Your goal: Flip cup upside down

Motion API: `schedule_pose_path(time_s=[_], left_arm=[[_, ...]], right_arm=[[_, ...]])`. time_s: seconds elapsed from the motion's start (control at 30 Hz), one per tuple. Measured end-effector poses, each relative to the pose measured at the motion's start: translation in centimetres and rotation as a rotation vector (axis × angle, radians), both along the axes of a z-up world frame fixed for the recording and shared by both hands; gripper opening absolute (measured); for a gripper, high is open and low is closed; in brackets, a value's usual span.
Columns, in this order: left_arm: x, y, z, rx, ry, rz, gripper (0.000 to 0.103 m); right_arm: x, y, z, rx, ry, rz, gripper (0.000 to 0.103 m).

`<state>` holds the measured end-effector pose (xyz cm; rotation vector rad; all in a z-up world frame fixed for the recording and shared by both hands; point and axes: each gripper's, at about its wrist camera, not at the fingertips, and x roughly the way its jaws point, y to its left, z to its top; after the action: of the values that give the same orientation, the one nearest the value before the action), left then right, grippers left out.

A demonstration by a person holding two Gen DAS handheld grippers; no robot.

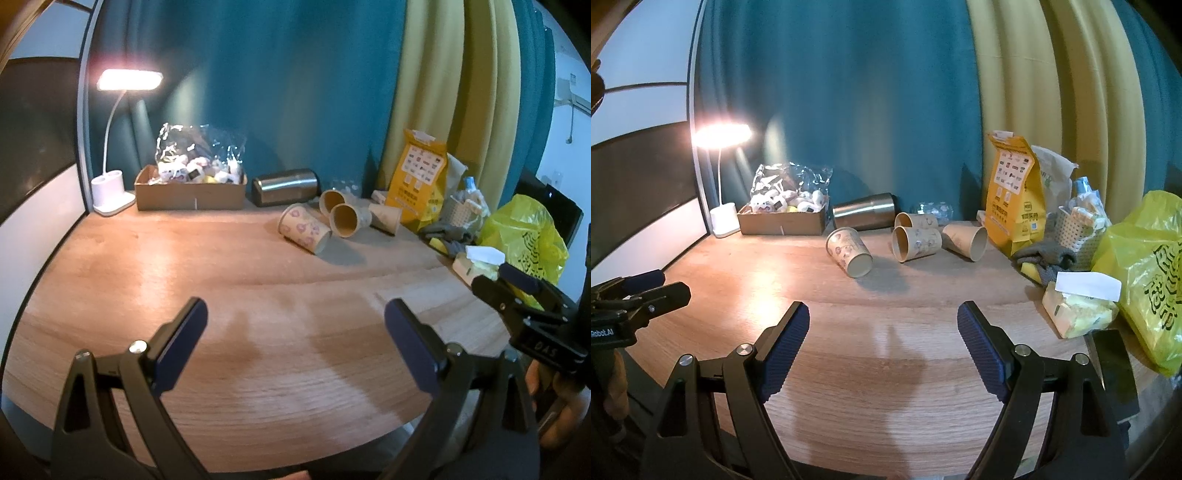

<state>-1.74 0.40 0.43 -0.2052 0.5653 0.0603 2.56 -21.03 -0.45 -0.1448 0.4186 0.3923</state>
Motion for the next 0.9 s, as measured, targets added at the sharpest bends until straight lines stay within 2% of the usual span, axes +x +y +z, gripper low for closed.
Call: schedule_pose_path(time_s=[0.73, 0.9], left_arm=[[-0.61, -0.09, 0.11, -0.009, -0.038, -0.031, 0.098], [-0.71, -0.23, 0.28, 0.009, -0.045, -0.026, 0.098]], right_arm=[[-0.08, 0.45, 0.16, -0.003, 0.000, 0.000, 0.085], [0.14, 0.67, 0.35, -0.001, 0.003, 0.003, 0.085]])
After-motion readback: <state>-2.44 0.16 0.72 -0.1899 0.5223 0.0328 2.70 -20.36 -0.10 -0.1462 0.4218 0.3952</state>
